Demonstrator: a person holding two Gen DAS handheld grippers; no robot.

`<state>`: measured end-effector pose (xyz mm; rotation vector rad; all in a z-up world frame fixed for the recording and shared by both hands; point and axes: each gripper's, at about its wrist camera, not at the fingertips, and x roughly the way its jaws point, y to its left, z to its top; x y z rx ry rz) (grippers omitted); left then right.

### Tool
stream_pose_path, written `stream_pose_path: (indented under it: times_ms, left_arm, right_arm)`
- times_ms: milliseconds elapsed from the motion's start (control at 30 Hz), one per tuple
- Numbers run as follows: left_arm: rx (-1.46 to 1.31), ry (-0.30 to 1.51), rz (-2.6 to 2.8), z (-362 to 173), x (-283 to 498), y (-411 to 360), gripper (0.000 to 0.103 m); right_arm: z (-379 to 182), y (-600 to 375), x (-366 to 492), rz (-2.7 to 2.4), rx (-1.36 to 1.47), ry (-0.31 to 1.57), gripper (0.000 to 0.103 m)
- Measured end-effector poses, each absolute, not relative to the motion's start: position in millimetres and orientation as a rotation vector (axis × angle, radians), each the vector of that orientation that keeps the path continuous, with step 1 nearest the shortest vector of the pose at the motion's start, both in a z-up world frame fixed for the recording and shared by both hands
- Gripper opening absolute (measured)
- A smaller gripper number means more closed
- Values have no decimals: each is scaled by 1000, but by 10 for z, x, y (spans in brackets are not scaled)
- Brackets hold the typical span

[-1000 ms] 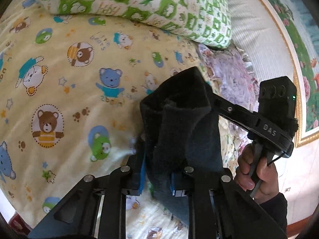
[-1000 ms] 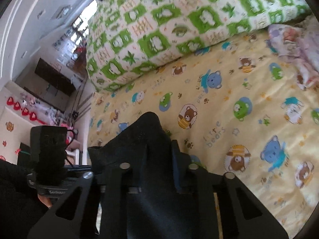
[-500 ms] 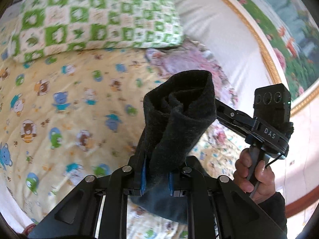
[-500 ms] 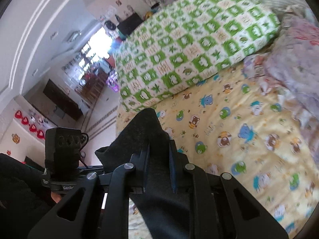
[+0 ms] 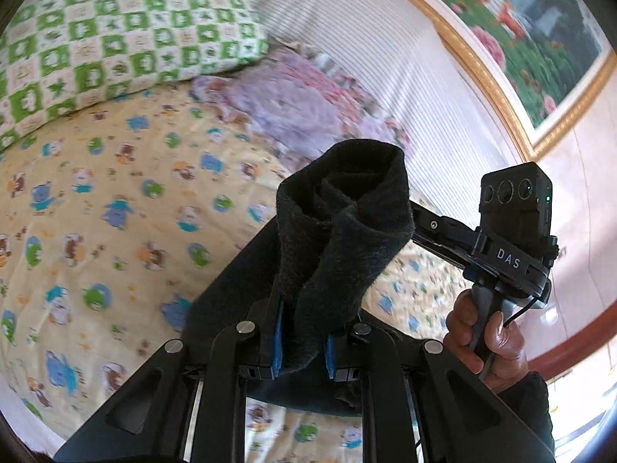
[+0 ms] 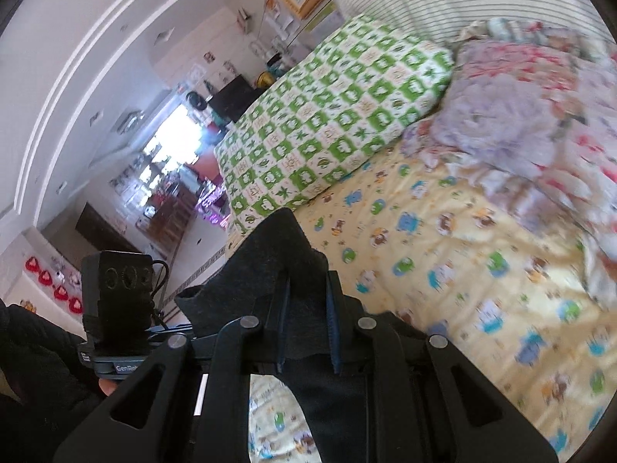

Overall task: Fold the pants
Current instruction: 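Lift the gripped edge with both grippers and fold it over the pants stack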

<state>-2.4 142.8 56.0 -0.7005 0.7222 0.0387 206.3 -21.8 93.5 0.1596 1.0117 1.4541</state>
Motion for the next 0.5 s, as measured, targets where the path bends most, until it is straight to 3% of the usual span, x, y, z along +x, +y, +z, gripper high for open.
stream_pose_path:
  times_ms: [500]
  left_arm:
    - [-525,814,-147,578,223,195,15]
  right_arm:
    - [691,-1711,1983,1261,361,945,18]
